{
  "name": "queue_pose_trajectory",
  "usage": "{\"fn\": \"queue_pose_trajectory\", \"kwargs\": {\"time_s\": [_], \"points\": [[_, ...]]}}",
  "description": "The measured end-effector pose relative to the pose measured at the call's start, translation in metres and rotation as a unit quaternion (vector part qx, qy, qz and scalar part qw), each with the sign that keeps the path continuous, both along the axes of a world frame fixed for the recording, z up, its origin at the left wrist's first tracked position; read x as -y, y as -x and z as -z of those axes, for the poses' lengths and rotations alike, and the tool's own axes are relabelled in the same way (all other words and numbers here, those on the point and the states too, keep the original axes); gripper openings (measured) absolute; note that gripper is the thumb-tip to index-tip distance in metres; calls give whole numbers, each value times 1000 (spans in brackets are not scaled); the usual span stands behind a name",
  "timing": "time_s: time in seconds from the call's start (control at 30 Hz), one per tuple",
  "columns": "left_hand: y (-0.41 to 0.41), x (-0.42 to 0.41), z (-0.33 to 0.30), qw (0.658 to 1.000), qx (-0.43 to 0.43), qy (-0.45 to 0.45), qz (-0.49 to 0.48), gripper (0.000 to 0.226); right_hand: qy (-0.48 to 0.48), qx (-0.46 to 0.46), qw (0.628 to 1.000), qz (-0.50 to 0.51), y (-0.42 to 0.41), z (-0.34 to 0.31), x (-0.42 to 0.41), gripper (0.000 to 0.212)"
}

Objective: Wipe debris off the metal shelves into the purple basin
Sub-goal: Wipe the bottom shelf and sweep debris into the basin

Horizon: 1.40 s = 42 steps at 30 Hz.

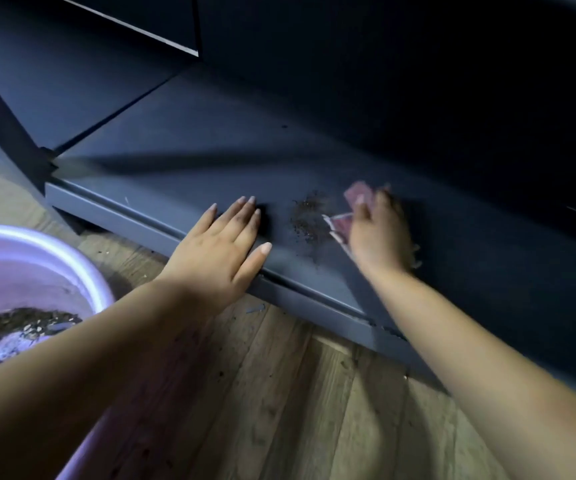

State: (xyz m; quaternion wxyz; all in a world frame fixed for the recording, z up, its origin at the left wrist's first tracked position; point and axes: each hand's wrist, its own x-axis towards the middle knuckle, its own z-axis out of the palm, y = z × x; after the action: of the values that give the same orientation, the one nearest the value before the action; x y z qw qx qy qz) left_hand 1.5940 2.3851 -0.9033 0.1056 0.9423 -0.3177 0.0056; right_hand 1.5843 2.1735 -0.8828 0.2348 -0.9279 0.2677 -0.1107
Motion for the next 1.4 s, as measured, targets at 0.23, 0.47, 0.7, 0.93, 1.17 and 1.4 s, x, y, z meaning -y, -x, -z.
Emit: {"fn": "queue_pose_trajectory", "kwargs": {"time_s": [0.23, 0.47, 0.7, 0.93, 1.17, 1.4], "points": [[-5, -19, 8, 999, 46, -26, 5, 84, 74, -51, 996, 6, 4, 15, 20, 47], [-4, -18, 17, 996, 92, 2, -10, 75, 57, 19, 983, -174, -42, 16, -39, 33], [-30, -27, 14, 994, 104, -2, -18, 80, 94, -16, 995, 19, -70, 10, 64, 56], [-39, -24, 18, 993, 122, 6, -7, 76, 69, -98, 986, -114, -125, 7, 54, 52], [-44, -26, 14, 994, 108, -3, -13, 78, -26, 47, 904, -424, -128, 22, -23, 27], [-63, -55, 3, 988, 137, -18, -69, 79, -20, 42, 985, -166, -174, 25, 68, 33]]}}
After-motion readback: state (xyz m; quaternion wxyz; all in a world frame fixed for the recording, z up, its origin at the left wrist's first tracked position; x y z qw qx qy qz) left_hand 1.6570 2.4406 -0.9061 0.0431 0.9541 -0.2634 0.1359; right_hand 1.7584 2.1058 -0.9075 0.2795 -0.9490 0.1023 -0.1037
